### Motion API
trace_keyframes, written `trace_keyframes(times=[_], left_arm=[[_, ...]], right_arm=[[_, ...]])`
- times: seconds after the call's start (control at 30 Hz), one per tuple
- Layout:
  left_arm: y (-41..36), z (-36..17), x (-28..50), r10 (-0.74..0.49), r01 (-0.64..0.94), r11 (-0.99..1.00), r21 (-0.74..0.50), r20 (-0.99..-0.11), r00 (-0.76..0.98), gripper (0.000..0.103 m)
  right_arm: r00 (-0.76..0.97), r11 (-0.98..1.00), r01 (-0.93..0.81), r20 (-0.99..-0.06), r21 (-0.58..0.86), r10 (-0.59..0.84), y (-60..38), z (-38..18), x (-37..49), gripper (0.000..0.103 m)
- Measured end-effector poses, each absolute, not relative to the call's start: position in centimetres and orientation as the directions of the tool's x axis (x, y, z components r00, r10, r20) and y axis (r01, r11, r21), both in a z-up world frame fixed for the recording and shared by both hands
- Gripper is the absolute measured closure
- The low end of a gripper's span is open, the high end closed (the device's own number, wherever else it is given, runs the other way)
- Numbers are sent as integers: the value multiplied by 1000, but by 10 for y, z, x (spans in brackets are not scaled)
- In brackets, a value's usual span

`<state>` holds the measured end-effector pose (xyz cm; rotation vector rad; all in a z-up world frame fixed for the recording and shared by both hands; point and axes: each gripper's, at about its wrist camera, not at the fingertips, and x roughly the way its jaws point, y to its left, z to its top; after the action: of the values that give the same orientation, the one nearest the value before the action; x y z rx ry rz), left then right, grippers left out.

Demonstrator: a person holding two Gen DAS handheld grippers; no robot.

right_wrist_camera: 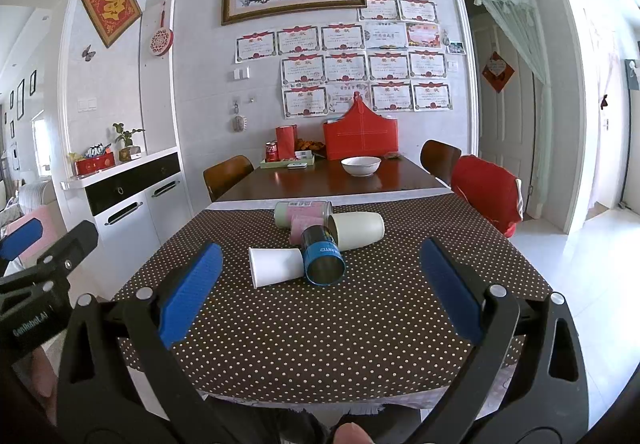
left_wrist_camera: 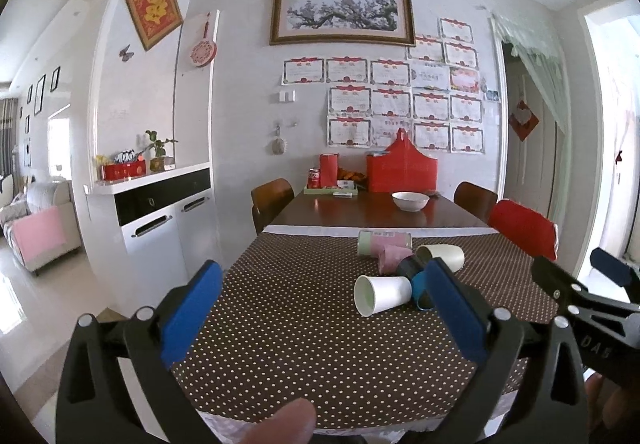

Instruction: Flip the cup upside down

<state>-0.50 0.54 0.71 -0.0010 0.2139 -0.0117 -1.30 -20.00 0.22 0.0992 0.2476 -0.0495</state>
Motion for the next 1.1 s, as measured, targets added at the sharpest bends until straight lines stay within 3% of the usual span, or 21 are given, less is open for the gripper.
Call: trace_keyframes(times=[0.7, 1.1], left_arm=[[6, 2, 5, -35, 37, 999, 2, -238, 971, 4], [-10, -2, 46, -56, 65, 998, 26, -259, 964, 4]], right_arm=[[966, 994, 61, -257, 92, -36, -203, 2, -9, 6], [956, 996, 52, -293, 79, -27, -210, -8, 34, 6]])
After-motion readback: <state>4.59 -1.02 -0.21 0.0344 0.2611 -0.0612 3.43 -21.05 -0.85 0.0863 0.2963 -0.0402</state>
